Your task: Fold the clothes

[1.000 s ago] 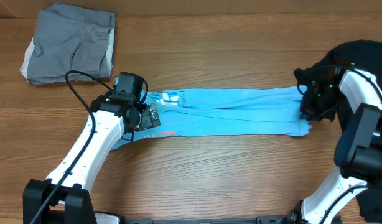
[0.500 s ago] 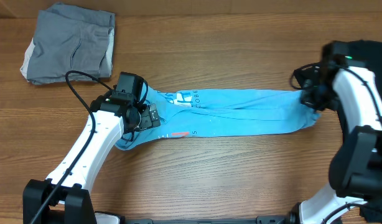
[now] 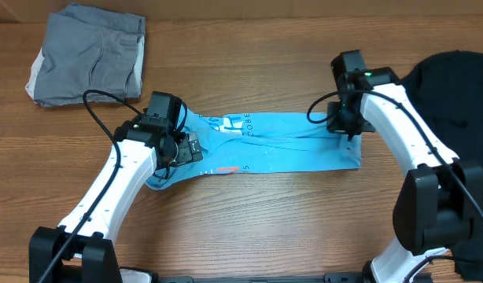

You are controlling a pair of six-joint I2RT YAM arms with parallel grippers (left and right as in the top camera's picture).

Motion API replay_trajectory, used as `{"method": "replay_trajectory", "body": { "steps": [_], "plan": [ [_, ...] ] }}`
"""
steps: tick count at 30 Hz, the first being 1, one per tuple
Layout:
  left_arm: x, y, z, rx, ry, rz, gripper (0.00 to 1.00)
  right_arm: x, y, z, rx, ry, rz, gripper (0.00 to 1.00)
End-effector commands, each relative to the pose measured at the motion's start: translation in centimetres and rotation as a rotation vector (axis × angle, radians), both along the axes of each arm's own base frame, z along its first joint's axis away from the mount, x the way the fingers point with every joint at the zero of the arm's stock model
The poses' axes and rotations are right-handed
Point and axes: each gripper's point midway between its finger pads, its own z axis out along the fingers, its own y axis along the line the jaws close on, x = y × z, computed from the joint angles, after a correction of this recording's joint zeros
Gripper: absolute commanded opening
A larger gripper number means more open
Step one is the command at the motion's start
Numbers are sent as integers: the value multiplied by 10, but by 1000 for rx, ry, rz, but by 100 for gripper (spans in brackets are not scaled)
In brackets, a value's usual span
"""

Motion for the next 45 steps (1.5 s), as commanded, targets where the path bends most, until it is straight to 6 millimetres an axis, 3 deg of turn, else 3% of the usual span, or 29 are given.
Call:
{"method": "replay_trajectory", "body": {
  "steps": [1,9,20,21,24,25,27,32,39,42,45],
  "plan": [
    [-1,-1,4,-7,-11,-16,100,-5,16,-3,39,0,19,4],
    [-1,-1,4,-7,-11,-16,100,-18,42,-24,104,26,46,4],
    [-1,-1,4,-7,-10,-16,100,-25,78,-24,193,38,88,4],
    [-1,-1,4,-6,-10,-16,100,-26,80,-24,201,41,91,10],
    [-2,-1,4,-7,-9,-16,100,-27,82,-24,207,44,96,70],
    [-2,-1,4,-6,-9,-16,100,-27,82,-24,206,44,96,79],
    [-2,-1,4,-6,-8,-16,100,-27,82,-24,205,46,95,84],
    [-3,-1,3,-5,-5,-16,100,-16,66,-14,185,18,44,89],
    [-2,-1,4,-5,-7,-19,100,6,30,7,245,-23,-48,95],
    [1,-1,4,-9,-20,-15,100,1,48,10,400,14,68,86],
    [0,-1,4,-9,-18,-15,100,-5,59,4,421,30,100,62]
  ]
}}
